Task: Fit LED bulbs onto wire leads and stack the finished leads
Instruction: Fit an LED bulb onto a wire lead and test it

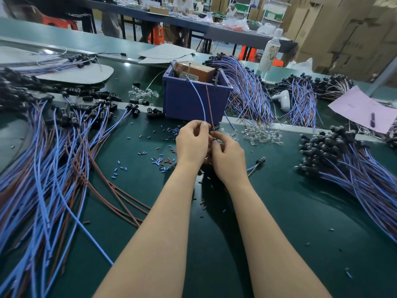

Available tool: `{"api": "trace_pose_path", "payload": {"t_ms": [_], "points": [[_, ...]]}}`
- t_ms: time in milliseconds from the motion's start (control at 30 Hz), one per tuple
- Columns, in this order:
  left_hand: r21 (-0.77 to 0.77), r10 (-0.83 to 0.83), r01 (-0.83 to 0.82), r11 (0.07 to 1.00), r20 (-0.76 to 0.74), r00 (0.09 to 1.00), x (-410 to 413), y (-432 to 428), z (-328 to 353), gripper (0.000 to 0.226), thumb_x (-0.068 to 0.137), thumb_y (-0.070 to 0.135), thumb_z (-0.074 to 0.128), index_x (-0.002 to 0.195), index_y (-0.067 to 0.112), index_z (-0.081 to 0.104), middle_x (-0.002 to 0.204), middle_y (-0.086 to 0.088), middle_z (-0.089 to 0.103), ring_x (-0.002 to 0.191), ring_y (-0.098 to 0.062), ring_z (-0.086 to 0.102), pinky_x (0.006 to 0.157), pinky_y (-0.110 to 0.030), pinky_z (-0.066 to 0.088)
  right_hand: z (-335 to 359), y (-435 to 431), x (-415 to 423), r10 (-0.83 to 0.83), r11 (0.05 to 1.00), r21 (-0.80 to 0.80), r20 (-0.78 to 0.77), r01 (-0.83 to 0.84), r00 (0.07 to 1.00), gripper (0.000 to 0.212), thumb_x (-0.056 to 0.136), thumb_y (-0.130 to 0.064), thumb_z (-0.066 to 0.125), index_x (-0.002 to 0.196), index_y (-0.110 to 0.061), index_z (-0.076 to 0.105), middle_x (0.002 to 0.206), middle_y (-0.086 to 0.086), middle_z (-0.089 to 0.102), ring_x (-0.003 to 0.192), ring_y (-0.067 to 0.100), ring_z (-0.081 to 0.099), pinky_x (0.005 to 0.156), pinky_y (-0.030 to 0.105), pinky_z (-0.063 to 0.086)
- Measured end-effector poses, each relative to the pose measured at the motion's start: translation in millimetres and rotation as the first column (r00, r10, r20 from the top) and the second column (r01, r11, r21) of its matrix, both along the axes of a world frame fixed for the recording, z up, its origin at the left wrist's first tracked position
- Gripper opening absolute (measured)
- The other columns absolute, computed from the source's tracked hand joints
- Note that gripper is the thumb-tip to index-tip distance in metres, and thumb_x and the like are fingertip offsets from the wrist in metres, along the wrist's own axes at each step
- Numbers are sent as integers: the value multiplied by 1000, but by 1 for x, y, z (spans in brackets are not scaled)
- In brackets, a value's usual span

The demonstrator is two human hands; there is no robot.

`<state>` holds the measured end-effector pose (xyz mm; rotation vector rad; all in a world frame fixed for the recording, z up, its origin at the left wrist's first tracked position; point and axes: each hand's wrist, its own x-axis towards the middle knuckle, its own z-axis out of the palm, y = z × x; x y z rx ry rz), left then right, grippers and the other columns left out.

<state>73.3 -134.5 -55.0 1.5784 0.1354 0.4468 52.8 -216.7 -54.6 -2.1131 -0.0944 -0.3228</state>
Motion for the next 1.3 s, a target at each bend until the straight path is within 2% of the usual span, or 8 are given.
{"api": "trace_pose_path", "payload": {"t_ms": [67,200,300,400,567,800,1100,1300], "points": [[7,4,-4,1000,5,1000,0,0,0,19,95,17,49,82,17,63,59,7,57,59,-11,56,67,-35,53,0,1,0,-19,1000,11,-5,19,1000,31,94,-10,43,119,-14,62,98,3,69,77,9,59,76,19,42],[15,17,-17,1000,6,1000,0,0,0,19,96,17,48,85,16,64,60,6,57,62,-8,56,72,-31,51,1,1,-2,-67,994,91,0,66,998,21,94,-9,42,108,-15,57,74,3,69,63,15,63,76,37,52],[22,15,-15,1000,10,1000,-1,-1,0,20,96,17,47,86,14,64,60,6,57,61,-7,55,72,-30,50,3,2,-3,-115,986,121,9,113,993,19,94,-9,40,107,-14,52,75,6,71,75,23,66,81,41,50],[27,18,-18,999,8,1000,-2,-1,1,20,97,17,47,87,14,64,61,6,57,61,-6,55,69,-27,49,4,2,-4,-120,986,113,-6,120,993,23,95,-10,40,114,-10,52,81,9,72,80,24,66,83,40,49],[32,14,-14,999,8,1000,0,-1,0,20,97,18,47,90,12,65,62,6,57,62,-7,55,67,-24,49,4,2,-5,-74,995,65,-20,75,997,26,96,-11,41,116,-13,57,72,0,66,58,4,58,73,29,49],[30,14,-14,999,1,1000,3,0,-2,19,96,17,48,88,13,64,61,6,58,58,-5,55,54,-14,48,7,6,-7,-64,998,25,-16,64,998,32,95,-9,42,121,-11,59,108,9,68,98,28,63,90,45,47],[28,14,-15,1000,5,1000,2,0,-2,18,96,17,49,87,13,65,60,7,58,49,1,54,49,-11,46,5,5,-5,-68,997,32,3,68,998,32,95,-9,42,121,-13,60,106,7,68,88,25,65,86,43,50],[16,5,-5,1000,-5,1000,1,0,-1,18,96,16,49,89,11,65,60,6,58,53,-1,55,49,-11,47,5,4,-4,-65,998,14,29,65,997,32,95,-9,43,121,-13,60,111,9,67,97,27,62,90,42,47]]}}
